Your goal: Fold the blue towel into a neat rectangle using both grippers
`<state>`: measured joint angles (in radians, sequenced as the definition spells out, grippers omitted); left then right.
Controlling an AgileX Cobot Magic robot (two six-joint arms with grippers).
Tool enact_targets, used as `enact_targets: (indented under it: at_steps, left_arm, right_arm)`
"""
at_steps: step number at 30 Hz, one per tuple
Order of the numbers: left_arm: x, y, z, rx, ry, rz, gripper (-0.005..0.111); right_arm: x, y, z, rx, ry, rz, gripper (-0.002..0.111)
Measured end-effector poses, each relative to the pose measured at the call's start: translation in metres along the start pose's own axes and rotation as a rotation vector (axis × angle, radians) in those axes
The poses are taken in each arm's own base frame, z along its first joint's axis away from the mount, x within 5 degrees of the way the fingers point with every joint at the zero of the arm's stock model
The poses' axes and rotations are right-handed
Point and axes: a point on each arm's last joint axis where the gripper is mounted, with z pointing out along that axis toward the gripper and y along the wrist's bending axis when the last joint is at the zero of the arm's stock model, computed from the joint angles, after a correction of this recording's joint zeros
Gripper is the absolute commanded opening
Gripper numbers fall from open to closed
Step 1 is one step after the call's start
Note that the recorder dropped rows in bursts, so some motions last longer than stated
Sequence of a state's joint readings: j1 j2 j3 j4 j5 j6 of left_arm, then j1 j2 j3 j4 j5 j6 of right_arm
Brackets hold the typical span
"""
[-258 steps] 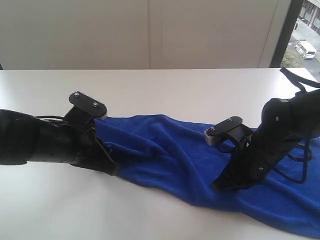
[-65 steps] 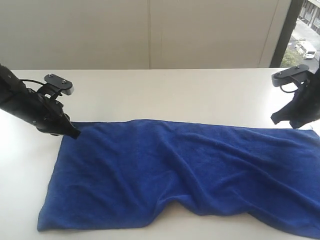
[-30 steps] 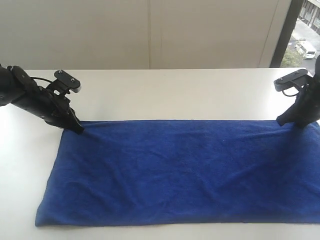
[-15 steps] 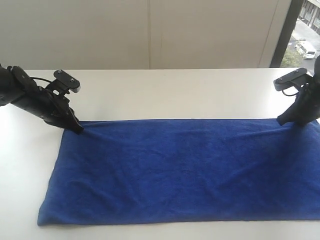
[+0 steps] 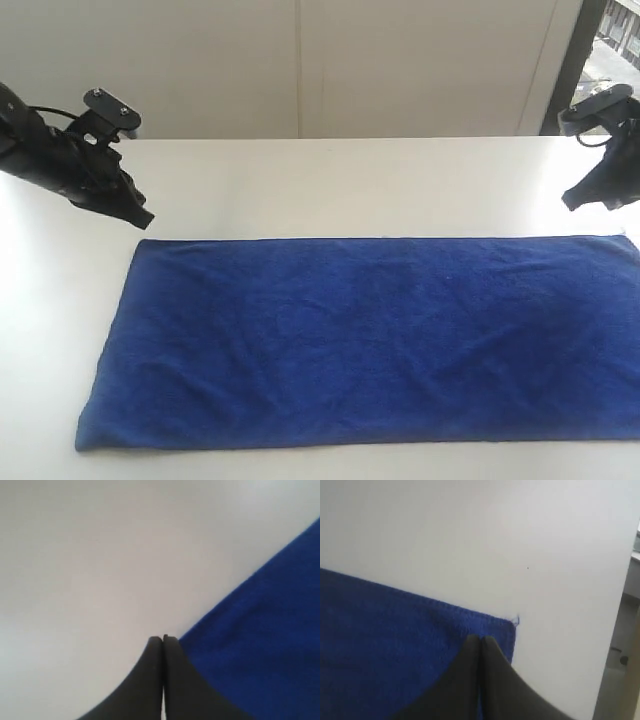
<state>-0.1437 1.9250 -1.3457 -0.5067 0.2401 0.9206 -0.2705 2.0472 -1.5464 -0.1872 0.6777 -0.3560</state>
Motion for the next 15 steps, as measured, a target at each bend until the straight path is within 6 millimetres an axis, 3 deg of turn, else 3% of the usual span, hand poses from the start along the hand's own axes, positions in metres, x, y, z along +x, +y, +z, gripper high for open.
enact_targets:
  at_steps: [5,11,15]
  left_arm:
    - [-0.004,-0.016,-0.026,0.160,0.054,-0.029,0.000]
    - [0.015,-0.040,-0.038,0.274,0.149,-0.111,0.000]
    - [0.026,-0.072,-0.049,0.298,0.172,-0.103,0.000]
  right_arm:
    - [0.014,0.008,-0.034,-0.043,0.011,0.072,0.000]
    - [0.064,0.031,-0.076,-0.076,0.056,0.162,0.000]
    - [0.096,0.047,-0.098,-0.100,0.069,0.258,0.000]
